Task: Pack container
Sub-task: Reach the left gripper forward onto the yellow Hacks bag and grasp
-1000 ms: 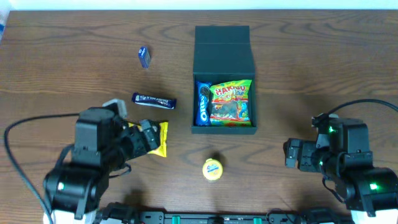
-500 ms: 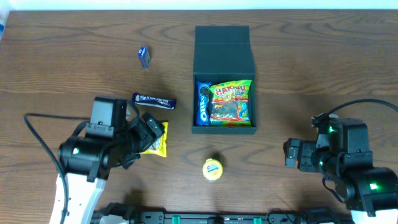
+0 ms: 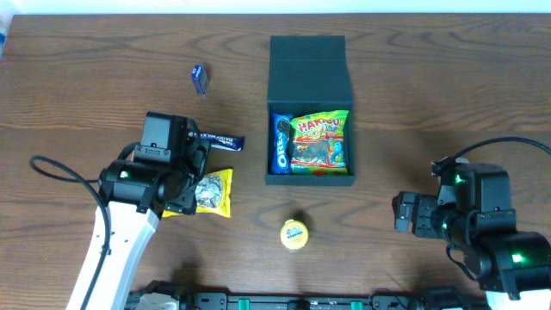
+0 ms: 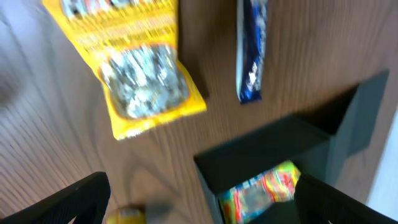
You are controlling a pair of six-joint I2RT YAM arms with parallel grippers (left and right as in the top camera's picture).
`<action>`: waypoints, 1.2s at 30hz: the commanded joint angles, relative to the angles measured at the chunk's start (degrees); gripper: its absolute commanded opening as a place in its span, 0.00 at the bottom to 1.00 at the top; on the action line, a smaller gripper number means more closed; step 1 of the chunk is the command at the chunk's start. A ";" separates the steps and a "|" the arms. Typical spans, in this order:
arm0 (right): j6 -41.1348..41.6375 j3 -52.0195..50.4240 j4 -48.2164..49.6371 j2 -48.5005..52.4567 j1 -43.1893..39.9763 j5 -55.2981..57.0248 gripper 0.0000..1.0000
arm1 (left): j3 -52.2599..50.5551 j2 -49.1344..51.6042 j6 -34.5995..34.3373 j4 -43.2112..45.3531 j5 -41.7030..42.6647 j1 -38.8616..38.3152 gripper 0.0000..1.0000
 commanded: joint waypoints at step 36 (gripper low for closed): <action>1.07 -0.02 -0.22 -0.35 -0.46 0.00 0.99 | -3.10 24.33 1.22 5.31 -0.09 6.69 0.95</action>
